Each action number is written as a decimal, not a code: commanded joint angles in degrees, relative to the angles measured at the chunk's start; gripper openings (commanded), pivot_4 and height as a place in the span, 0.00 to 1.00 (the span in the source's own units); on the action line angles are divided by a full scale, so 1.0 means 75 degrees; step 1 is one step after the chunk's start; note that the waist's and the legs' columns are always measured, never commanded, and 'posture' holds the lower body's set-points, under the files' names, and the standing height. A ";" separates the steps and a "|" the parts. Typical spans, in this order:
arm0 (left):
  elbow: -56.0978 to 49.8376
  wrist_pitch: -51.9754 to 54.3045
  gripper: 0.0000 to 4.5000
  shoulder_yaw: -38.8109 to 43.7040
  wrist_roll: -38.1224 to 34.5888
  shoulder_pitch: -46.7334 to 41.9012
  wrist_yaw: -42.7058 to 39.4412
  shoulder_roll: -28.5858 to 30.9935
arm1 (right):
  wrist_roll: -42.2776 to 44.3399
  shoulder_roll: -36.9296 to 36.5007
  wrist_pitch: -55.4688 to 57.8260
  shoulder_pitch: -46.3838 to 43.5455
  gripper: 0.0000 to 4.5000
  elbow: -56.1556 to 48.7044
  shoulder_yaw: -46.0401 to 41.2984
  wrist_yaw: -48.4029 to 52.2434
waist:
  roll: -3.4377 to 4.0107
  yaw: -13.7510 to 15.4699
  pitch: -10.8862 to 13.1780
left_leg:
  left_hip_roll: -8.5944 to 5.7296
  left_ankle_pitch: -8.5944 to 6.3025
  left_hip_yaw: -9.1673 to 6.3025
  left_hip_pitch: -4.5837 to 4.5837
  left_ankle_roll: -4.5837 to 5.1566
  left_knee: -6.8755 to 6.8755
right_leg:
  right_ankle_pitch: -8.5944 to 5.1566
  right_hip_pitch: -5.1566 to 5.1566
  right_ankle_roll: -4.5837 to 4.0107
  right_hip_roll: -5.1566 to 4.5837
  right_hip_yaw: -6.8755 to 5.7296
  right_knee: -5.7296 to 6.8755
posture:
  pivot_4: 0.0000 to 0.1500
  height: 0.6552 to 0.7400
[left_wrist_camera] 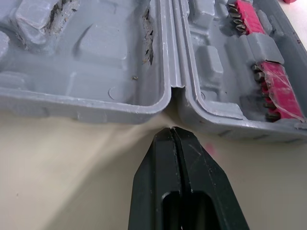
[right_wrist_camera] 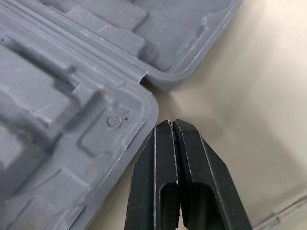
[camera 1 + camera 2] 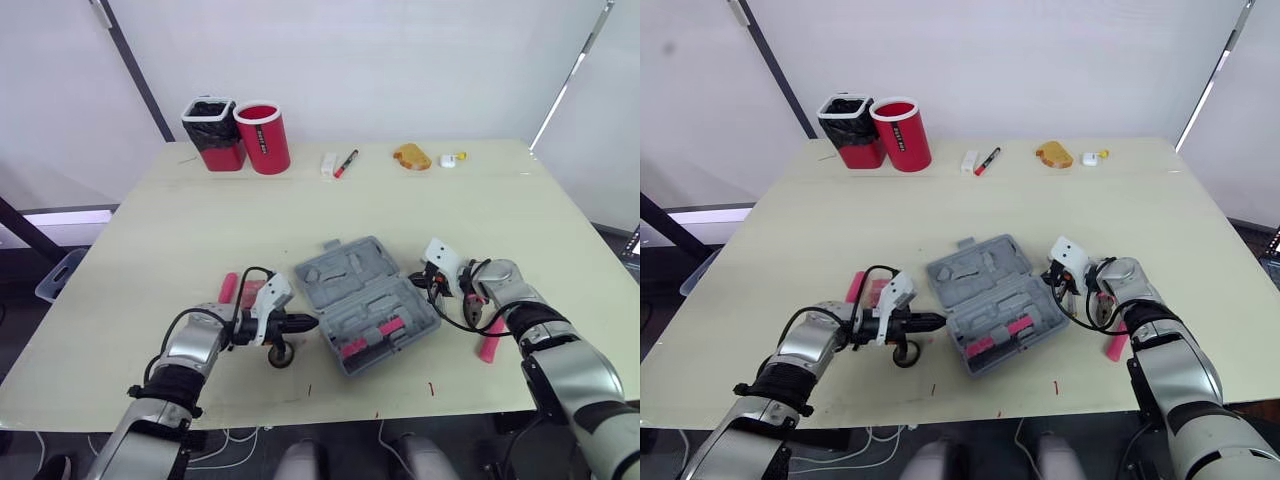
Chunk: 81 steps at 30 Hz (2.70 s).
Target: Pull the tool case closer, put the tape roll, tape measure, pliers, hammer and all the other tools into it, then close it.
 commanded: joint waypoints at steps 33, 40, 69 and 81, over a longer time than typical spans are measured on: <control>0.0109 -0.0276 0.00 -0.0221 0.0324 -0.0146 -0.0213 -0.0471 | 0.0058 -0.0217 0.0243 0.0612 0.01 -0.0720 0.0001 0.1938 | 0.0003 0.0030 -0.0003 | -0.0003 0.0000 -0.0001 0.0001 0.0000 0.0000 | 0.0001 0.0004 0.0001 -0.0003 -0.0002 -0.0001 | 1.00 1.00; -0.0149 -0.0244 0.00 -0.0533 0.0445 -0.0039 -0.0549 -0.0570 | 0.0473 -0.0559 0.1270 0.1747 0.01 -0.2665 0.0051 0.2588 | 0.0006 0.0076 -0.0007 | -0.0005 0.0000 -0.0006 0.0000 0.0000 0.0000 | 0.0000 0.0008 0.0002 -0.0004 -0.0006 -0.0006 | 1.00 1.00; -0.1323 0.0282 0.00 -0.1403 0.0841 0.0471 -0.1718 0.0293 | 0.1869 -0.1603 0.5442 0.5430 0.01 -0.8810 0.0182 0.1924 | 0.0012 0.0204 -0.0022 | 0.0001 -0.0001 -0.0003 0.0006 0.0002 0.0005 | -0.0004 0.0010 0.0001 0.0025 -0.0004 -0.0009 | 1.00 1.00; -0.1192 0.0261 0.00 -0.1263 0.0760 0.0352 -0.1837 0.0515 | 0.1987 -0.1554 0.5349 0.5202 0.01 -0.8579 0.0286 0.1681 | 0.0006 0.0175 -0.0026 | 0.0018 -0.0001 -0.0002 0.0010 0.0002 0.0010 | -0.0002 0.0011 -0.0003 0.0052 0.0000 -0.0005 | 1.00 1.00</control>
